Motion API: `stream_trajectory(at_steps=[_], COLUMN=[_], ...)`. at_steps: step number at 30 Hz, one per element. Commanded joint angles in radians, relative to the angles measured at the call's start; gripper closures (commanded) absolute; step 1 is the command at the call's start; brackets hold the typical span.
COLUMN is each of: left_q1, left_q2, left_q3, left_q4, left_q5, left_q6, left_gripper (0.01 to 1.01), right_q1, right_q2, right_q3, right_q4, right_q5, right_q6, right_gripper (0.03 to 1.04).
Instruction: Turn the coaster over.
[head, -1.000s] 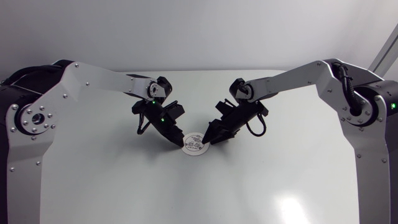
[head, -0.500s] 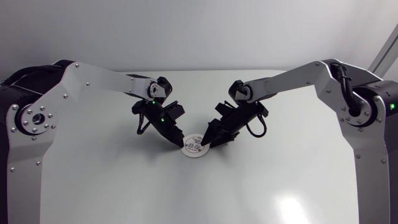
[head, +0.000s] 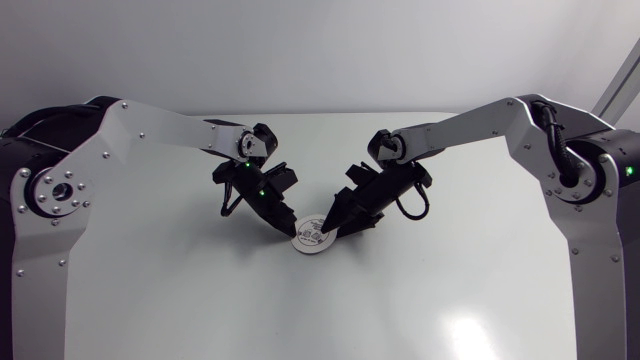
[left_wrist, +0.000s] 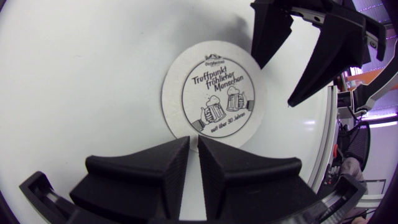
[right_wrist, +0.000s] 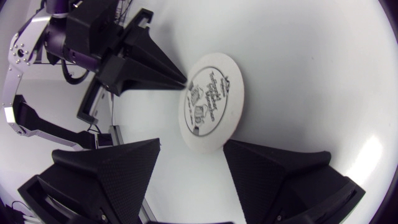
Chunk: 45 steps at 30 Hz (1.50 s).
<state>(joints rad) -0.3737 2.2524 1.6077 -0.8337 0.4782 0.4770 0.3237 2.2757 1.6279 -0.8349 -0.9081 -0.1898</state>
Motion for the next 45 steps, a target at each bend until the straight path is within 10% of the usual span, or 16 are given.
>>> stream_trajectory(at_steps=[1, 6, 18, 29, 37, 45], left_q1=[-0.034, -0.034, -0.014, 0.029, 0.127, 0.191], left_q2=[0.070, 0.073, 0.062, -0.066, -0.315, -0.436], left_q3=[-0.020, -0.023, -0.028, -0.065, -0.143, -0.255], left_q4=[-0.010, -0.010, -0.012, 0.019, 0.142, 0.285], left_q5=[0.019, 0.023, 0.023, 0.033, 0.045, -0.010], left_q6=[-0.006, 0.000, 0.002, -0.011, -0.090, -0.172], left_gripper=[0.885, 0.885, 0.884, 0.839, 0.141, 0.054], right_q1=[0.032, 0.035, 0.018, 0.032, 0.117, 0.227], right_q2=[0.041, 0.059, -0.002, -0.168, -0.291, -0.308], right_q3=[0.041, 0.066, -0.019, -0.077, -0.166, -0.312], right_q4=[-0.003, -0.010, 0.040, 0.085, 0.177, 0.444], right_q5=[-0.034, -0.046, 0.014, 0.196, 0.575, 0.996], right_q6=[0.016, 0.015, 0.018, -0.010, -0.163, -0.359], right_gripper=[0.32, 0.32, 1.02, 1.02, 1.02, 1.02])
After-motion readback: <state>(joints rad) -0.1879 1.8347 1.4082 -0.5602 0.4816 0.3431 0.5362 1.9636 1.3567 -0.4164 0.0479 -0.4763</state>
